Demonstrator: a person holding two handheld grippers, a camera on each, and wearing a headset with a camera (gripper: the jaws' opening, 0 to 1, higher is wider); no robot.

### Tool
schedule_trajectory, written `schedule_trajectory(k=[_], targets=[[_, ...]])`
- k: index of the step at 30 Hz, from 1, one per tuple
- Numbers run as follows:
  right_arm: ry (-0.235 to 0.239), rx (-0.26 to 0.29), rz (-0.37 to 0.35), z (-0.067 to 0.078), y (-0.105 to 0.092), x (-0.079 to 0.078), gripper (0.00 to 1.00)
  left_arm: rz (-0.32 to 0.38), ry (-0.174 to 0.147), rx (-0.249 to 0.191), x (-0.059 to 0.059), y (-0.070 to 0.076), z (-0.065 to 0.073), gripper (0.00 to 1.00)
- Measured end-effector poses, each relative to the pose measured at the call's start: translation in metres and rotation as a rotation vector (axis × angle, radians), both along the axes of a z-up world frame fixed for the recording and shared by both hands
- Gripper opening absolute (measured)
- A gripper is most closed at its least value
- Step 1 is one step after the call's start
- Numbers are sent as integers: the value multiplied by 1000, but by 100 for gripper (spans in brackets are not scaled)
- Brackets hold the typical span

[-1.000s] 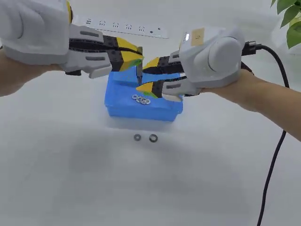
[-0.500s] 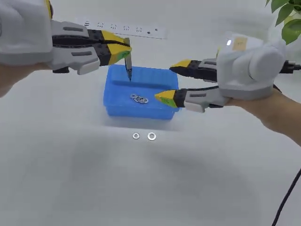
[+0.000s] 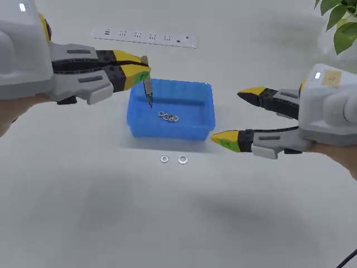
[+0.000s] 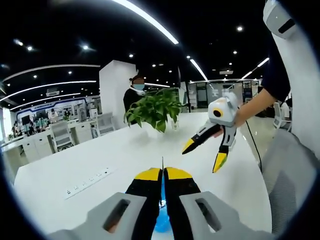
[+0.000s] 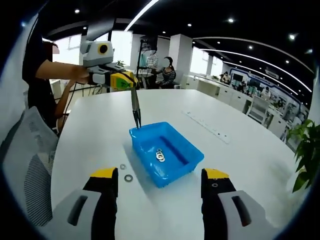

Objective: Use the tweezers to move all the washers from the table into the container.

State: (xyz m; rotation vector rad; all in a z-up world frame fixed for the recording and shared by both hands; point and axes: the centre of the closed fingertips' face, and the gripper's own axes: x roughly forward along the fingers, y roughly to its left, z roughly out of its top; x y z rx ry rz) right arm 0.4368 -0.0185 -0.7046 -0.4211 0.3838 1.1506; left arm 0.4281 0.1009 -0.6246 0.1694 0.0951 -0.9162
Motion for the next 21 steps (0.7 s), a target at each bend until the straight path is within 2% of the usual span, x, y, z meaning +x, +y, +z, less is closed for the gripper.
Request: schedule_trajectory(k=[5, 6, 8, 9, 13, 16, 19, 21], targets=[[14, -16, 5, -7, -5, -14, 75, -7, 8, -9, -16, -9, -5, 5], [15, 0, 7, -6, -4, -18, 77, -7, 9, -18, -19, -11, -6, 5], [56, 104, -4, 4, 4, -26, 85, -5, 7, -21, -21, -15, -9, 5], [66, 111, -4, 4, 4, -28, 87, -4, 11, -21, -22, -17, -10, 5], [45, 51, 24, -5, 1, -39, 90, -15, 27, -19, -28, -25, -17, 5], [63, 55, 27, -11, -1, -45, 94, -31, 42, -8, -31, -31, -25, 5], [89, 45, 30, -23, -6, -52, 98, -41, 54, -1, -33, -34, -30, 5], [102, 60, 25, -25, -8, -55, 100, -50, 58, 6, -34, -36, -33, 5]])
